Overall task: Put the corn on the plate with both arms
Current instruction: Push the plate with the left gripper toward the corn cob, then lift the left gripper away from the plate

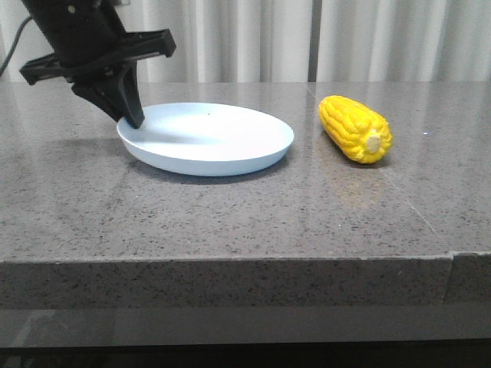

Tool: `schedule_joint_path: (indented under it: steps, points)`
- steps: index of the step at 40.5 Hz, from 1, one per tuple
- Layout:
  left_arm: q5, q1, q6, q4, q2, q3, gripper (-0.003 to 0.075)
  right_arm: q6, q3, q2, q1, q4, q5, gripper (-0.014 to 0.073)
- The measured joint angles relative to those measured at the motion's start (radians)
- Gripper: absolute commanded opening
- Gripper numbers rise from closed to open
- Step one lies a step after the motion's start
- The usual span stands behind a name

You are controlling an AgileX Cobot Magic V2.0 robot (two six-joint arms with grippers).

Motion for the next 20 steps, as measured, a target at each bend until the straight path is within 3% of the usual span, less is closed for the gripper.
schedule_joint_path:
  steps: [5,14,20]
  points:
    - [-0.003,0.0,0.005,-0.006,0.005,0.0,0.0031,0.0,0.0,0.0,0.0,0.0,0.0,0.058]
    - [-0.007,0.0,0.031,-0.006,0.005,0.0,0.0326,0.0,0.0,0.0,0.0,0.0,0.0,0.058]
    - [-0.022,0.0,0.043,0.033,-0.03,0.0,0.0337,0.0,0.0,0.0,0.0,0.0,0.0,0.058]
